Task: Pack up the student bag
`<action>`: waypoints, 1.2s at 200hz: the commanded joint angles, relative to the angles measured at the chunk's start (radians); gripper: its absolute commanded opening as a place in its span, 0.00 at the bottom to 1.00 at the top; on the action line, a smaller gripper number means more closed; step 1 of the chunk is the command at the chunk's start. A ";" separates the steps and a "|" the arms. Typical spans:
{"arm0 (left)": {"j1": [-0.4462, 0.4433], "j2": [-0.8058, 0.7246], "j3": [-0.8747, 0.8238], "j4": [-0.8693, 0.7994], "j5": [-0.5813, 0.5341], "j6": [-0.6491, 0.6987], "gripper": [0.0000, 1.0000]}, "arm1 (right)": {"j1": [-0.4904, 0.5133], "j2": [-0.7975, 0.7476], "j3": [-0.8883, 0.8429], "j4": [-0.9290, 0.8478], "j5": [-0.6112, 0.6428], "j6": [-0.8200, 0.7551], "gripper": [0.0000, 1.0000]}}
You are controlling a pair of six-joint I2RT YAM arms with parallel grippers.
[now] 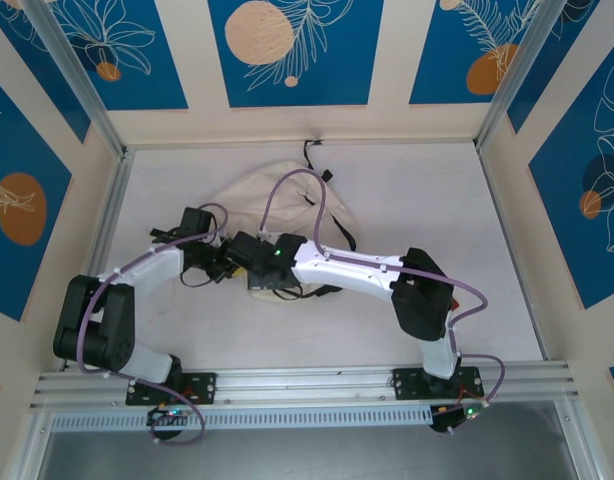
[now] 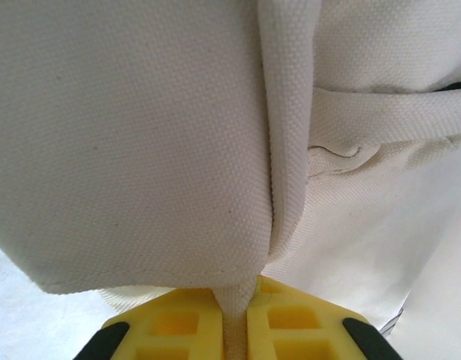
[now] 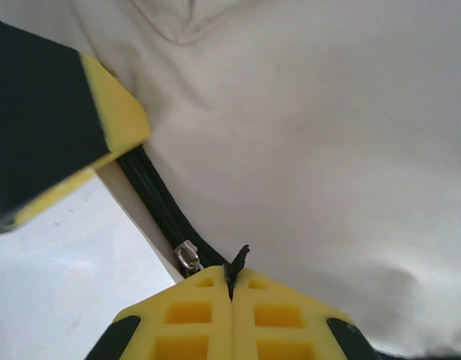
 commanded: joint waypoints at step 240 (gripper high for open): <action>0.003 -0.009 0.056 -0.020 -0.223 0.031 0.00 | 0.009 -0.235 -0.199 -0.543 0.279 0.427 0.00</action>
